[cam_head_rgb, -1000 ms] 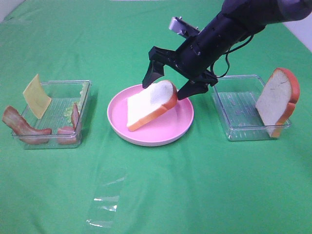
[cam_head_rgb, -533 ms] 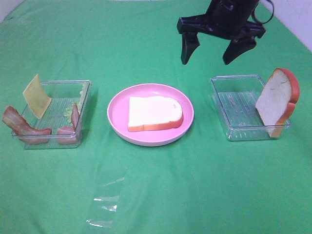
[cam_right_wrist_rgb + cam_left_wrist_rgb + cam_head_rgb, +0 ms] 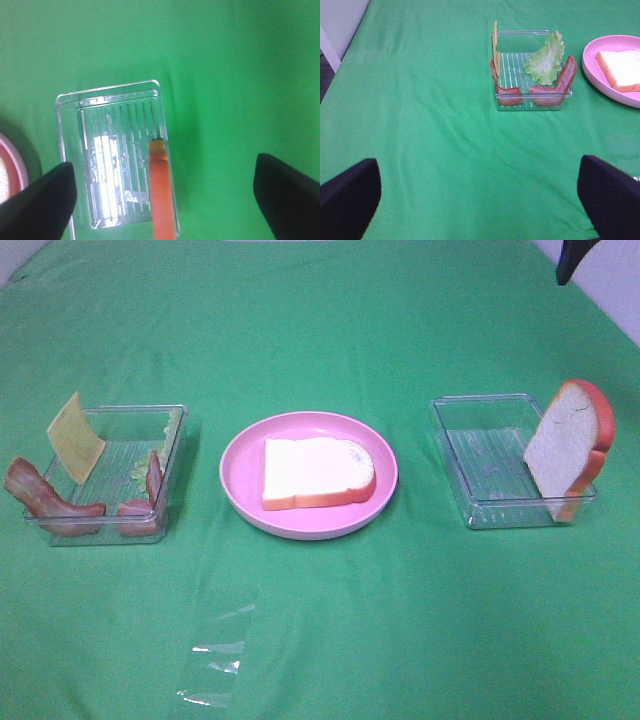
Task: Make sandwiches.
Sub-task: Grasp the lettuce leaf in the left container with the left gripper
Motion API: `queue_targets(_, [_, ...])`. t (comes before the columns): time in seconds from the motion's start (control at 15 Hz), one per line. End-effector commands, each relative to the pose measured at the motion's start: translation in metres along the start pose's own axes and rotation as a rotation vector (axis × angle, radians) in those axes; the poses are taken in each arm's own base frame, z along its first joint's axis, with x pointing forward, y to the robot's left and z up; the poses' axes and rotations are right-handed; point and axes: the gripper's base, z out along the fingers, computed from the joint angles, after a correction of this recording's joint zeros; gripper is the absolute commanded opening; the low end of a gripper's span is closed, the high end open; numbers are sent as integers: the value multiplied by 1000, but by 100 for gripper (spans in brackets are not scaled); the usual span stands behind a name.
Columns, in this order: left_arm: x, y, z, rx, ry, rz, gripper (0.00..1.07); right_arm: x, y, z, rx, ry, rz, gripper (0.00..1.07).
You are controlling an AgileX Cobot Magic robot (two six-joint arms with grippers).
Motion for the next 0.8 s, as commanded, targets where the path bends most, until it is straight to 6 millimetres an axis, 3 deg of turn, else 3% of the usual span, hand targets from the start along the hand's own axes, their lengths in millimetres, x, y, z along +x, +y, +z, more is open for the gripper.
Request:
queue_targets(0.07, [1, 0, -3, 1, -22, -1, 102, 10, -11, -8, 30, 98, -16, 92])
queue_targets(0.2, [1, 0, -3, 1, -22, -1, 102, 22, -11, -15, 32, 111, -19, 92])
queue_targets(0.4, [1, 0, -3, 1, -22, -1, 102, 66, -14, -34, 36, 167, -22, 92])
queue_targets(0.67, [1, 0, -3, 0, -22, 5, 102, 168, -22, -77, 36, 161, -15, 92])
queue_targets(0.73, [1, 0, -3, 0, -22, 5, 102, 220, -25, -94, 26, 64, -8, 92])
queue_targets(0.8, [1, 0, -3, 0, -22, 5, 102, 240, -26, -100, 22, 2, -9, 92])
